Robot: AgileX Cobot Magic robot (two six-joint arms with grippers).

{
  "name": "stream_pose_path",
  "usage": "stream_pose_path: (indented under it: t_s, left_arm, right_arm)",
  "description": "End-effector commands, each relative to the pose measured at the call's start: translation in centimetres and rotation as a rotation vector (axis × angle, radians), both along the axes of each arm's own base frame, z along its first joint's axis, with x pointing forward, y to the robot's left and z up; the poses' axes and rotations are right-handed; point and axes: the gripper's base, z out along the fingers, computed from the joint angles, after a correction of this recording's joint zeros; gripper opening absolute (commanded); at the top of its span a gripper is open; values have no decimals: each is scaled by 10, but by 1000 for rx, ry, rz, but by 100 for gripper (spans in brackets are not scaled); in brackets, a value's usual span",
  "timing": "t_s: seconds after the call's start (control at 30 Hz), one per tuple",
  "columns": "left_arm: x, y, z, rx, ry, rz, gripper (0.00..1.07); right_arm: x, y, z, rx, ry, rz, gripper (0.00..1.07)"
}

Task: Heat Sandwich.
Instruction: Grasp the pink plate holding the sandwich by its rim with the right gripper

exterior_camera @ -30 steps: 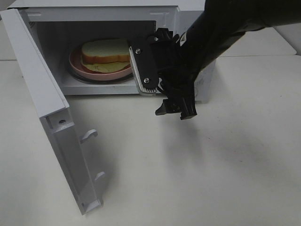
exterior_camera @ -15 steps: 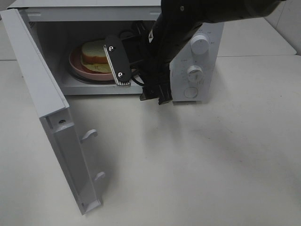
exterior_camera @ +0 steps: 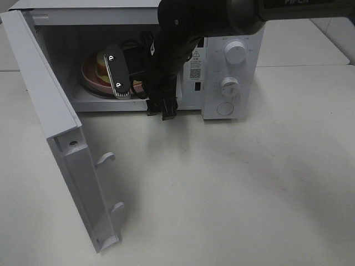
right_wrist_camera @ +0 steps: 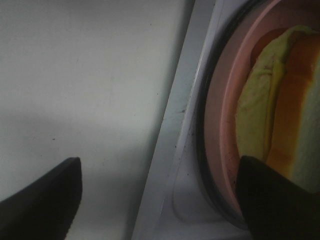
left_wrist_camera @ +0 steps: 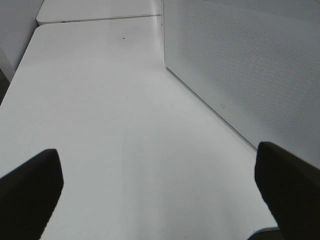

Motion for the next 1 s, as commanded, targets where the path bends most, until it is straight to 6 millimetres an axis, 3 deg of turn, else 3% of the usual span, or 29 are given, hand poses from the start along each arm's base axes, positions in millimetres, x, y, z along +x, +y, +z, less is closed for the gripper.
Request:
stream_pose_path:
  t_s: [0.03, 0.57, 1.0]
  left_arm:
    - [-3, 0, 0, -9, -28, 4, 99]
    - [-3, 0, 0, -7, -28, 5, 99]
    - [-3, 1, 0, 9, -28, 17, 99]
  right_arm:
    - [9, 9, -5, 14, 21, -45, 79]
    - [37, 35, -2, 77, -26, -98, 77]
    - [47, 46, -34, 90, 8, -118, 76]
